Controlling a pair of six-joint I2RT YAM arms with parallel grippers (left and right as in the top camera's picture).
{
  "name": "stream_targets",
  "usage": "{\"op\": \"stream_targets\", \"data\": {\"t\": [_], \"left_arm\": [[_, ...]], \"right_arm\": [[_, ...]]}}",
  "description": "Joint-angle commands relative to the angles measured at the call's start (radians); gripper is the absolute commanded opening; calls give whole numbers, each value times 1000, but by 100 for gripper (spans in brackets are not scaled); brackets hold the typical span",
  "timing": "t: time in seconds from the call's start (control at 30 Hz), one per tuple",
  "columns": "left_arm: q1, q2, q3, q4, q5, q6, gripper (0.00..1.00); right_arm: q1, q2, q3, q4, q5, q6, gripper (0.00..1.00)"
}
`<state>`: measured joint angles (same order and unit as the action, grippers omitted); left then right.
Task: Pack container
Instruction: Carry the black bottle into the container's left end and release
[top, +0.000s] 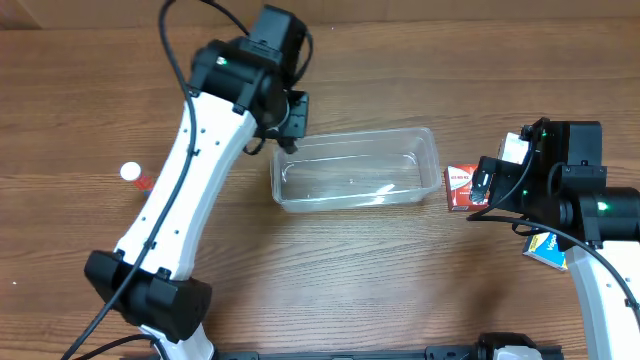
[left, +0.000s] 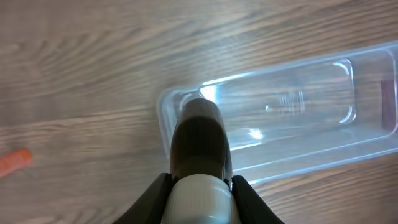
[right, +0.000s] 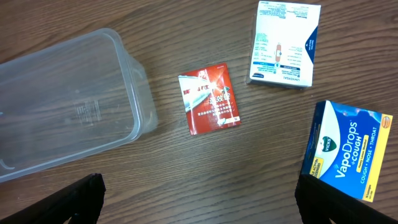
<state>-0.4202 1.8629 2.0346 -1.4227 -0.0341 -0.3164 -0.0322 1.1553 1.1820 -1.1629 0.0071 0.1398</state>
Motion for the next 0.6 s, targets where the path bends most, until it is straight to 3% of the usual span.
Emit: {"op": "stream_targets", "data": {"t": [0.0,0.3,0.57], "left_arm": [[-7,63,-44,2,1,-77,4],[-5,237,-90,89,-3,-42,4],[-5,256,-90,138,-124,-35,8]], "right_arm": [[-3,1,29,5,-2,11,100],[-3,1,29,5,-2,11,100],[-3,1,29,5,-2,11,100]]}}
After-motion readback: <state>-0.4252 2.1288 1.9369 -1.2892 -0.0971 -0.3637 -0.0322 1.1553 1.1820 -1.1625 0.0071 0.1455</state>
